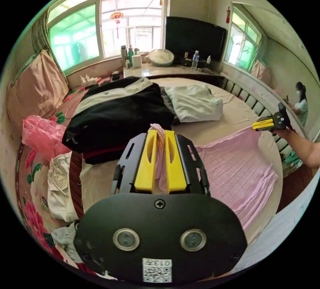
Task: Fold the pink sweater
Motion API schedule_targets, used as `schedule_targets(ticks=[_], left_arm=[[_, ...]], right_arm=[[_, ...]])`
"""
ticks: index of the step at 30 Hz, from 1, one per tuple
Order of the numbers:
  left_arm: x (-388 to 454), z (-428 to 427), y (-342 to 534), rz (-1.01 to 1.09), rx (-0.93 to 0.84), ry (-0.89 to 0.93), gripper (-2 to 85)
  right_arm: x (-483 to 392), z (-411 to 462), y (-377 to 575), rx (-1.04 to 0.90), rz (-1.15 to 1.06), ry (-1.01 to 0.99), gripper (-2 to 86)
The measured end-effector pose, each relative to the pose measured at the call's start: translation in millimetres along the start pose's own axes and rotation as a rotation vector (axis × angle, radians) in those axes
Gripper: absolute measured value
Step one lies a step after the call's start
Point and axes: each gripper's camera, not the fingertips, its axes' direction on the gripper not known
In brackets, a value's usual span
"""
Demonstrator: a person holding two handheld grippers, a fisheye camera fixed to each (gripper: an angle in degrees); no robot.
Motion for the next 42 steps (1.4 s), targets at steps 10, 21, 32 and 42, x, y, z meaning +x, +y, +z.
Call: schedule_targets(ticks=[10,21,32,42], left_arm=[[3,-103,109,0.070,0.027,0.163,3.1],[28,-189,124,0.232,-0.056,0.450,3.1],[62,-68,187,0.135,-0.496,0.851,4.2],[63,-119,45,0.332,-0.173,0.799,8.2]], right_arm=[[-133,-65,89,0.062,-0.001,0.177,1.7],[-190,-39,112,-0.061,-0.057,0.274,1.9],[-187,-17,131,-0.122,-0.056,0.171,5.5],[-160,-89,134,0.116,0.039,-0.016,10.0]])
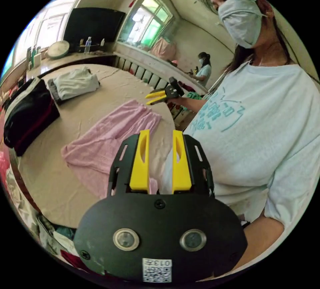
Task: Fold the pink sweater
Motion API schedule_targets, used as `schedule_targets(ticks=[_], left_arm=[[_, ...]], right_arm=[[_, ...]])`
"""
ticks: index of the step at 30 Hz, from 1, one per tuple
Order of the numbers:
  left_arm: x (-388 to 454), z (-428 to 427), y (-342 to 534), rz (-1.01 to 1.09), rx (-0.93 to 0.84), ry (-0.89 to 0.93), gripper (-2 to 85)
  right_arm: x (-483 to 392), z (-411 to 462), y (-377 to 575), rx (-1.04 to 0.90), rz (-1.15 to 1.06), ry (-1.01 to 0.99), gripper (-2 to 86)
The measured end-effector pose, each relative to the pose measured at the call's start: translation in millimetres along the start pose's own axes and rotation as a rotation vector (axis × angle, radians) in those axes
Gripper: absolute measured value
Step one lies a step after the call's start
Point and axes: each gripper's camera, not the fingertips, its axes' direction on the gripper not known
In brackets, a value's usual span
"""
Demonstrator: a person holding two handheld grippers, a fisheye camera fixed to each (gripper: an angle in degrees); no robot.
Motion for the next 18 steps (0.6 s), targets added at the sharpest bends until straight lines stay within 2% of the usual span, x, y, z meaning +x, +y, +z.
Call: schedule_targets(ticks=[1,5,6,10,12,18], left_arm=[[-4,3,-8,0.012,0.002,-0.012,7.8],[-77,42,-30,-0.134,-0.063,-0.350,6.8],[-101,60,-35,-0.172,-0.127,-0.413,6.6],[-141,124,-53,-0.057,-0.394,-0.452,5.5],[-153,160,-61,0.052,-0.556,-0.444,6.6],[-178,191,-73,0.107,-0.630,-0.336,7.8]], right_arm=[[-15,0,-10,0.060,-0.063,-0.085,10.2],[-86,16,-42,0.166,-0.344,-0.308,10.7],[-112,22,-49,0.174,-0.454,-0.354,10.8],[-194,31,-50,0.192,-0.894,-0.405,11.0],[-215,38,-44,0.196,-1.010,-0.381,11.0],[-252,59,-52,0.130,-1.129,-0.462,9.6]])
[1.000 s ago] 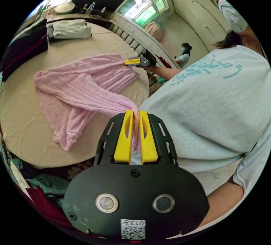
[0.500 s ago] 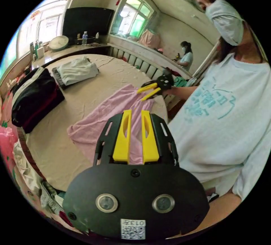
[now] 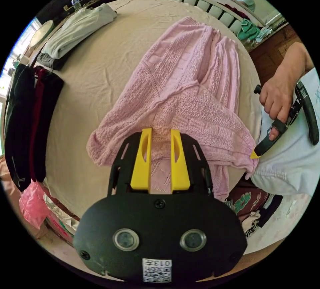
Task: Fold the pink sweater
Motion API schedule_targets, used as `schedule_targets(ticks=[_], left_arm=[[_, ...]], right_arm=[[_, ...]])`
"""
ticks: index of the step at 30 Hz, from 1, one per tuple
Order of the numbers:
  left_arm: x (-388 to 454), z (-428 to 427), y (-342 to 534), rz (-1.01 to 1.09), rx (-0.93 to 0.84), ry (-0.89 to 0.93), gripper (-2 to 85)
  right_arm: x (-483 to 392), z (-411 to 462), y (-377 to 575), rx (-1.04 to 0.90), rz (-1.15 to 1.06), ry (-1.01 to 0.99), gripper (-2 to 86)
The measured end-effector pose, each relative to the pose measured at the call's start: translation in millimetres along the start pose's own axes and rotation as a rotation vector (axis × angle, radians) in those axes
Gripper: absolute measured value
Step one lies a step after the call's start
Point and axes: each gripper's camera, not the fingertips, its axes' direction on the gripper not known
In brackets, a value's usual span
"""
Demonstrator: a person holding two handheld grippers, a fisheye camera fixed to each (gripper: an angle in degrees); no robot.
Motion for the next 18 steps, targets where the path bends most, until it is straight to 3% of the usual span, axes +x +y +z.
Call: schedule_targets(ticks=[5,8,12,18], left_arm=[[-11,-8,-11,0.011,0.065,0.006,6.3],[-16,-14,-22,0.044,0.063,0.019,5.6],[-25,-39,-31,0.110,0.059,0.064,5.3],[-18,-72,-35,0.254,0.046,0.077,8.1]], right_arm=[[10,23,3,-0.051,0.066,-0.107,2.6],[29,18,13,-0.053,0.233,-0.176,1.5],[73,-36,65,0.200,0.594,-0.224,1.0],[103,-121,209,0.679,1.136,-0.048,0.8]])
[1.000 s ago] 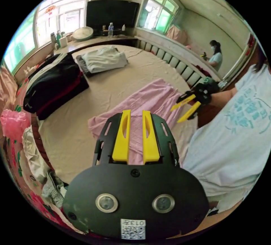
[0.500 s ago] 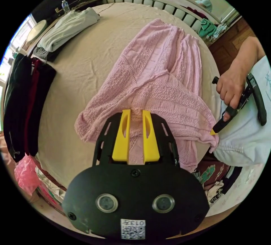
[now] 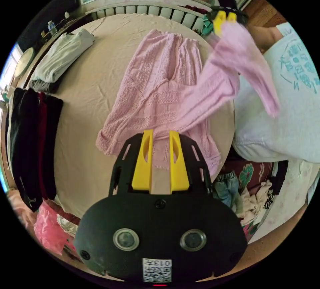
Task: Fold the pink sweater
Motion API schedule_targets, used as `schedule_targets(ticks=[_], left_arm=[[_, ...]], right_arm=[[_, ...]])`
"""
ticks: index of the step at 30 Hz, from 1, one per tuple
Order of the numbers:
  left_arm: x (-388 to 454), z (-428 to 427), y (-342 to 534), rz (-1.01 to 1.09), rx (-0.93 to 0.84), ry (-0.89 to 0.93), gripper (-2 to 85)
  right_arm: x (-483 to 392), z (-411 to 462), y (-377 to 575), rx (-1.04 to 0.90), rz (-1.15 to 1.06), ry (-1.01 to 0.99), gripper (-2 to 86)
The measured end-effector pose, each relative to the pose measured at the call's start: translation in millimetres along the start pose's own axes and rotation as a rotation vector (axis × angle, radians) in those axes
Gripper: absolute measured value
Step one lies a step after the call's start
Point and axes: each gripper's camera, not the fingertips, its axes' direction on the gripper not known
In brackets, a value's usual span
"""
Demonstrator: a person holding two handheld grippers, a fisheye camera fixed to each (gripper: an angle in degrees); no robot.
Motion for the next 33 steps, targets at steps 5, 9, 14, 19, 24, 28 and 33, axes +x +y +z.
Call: schedule_targets(ticks=[5,9,14,19,24,28,33], left_arm=[[-4,25,-44,0.032,-0.062,-0.148,7.3],[-47,33,-68,-0.100,-0.103,-0.045,2.7],[-79,9,-76,-0.109,-0.091,0.122,1.8],[-100,11,-90,-0.142,-0.155,0.169,2.3],[-107,4,-70,-0.237,-0.144,0.250,5.2],[-112,-33,-50,-0.312,0.081,0.303,7.2],[-131,-16,-42,-0.611,0.033,0.081,8.3]], right_arm=[[74,-58,32,0.298,0.297,0.106,0.9],[123,-61,82,0.376,0.621,0.264,1.0],[122,-59,117,0.454,0.716,0.331,1.3],[126,-45,132,0.268,0.812,0.483,3.0],[104,-67,153,0.242,0.818,0.469,6.5],[94,-94,134,0.210,0.708,0.684,7.3],[121,-75,106,0.007,0.634,0.877,7.0]])
